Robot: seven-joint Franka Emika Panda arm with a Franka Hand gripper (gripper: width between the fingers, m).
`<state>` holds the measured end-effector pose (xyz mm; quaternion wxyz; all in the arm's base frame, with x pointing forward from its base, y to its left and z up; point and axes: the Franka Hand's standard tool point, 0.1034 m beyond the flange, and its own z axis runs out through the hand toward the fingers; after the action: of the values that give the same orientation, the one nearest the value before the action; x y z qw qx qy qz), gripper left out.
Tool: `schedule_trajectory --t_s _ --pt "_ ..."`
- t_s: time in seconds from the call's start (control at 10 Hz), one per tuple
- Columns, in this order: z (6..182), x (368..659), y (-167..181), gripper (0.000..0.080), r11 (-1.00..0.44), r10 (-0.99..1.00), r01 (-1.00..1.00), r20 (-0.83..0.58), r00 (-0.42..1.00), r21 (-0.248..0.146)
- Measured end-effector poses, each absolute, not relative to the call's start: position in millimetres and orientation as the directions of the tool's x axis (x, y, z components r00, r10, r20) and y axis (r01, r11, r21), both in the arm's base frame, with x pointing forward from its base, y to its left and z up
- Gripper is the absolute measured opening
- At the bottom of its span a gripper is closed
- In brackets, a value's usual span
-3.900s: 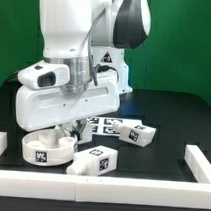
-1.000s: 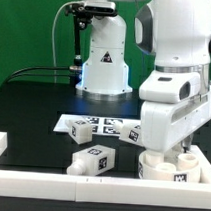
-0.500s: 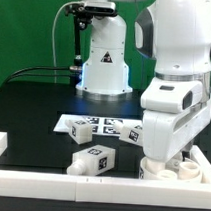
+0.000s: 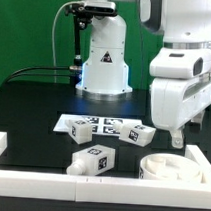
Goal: Assemble stool
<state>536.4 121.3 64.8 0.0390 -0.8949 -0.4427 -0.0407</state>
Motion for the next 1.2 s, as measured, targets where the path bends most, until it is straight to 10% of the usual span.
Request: schedule_trajectory --t_s 0.7,1.2 --pt "73.9 492 106 0.0649 -0.631 0.774 0.775 0.035 0.632 -0.033" --pt "74.4 474 124 0.0649 -0.662 0.744 0.74 -0.223 0.63 -0.119"
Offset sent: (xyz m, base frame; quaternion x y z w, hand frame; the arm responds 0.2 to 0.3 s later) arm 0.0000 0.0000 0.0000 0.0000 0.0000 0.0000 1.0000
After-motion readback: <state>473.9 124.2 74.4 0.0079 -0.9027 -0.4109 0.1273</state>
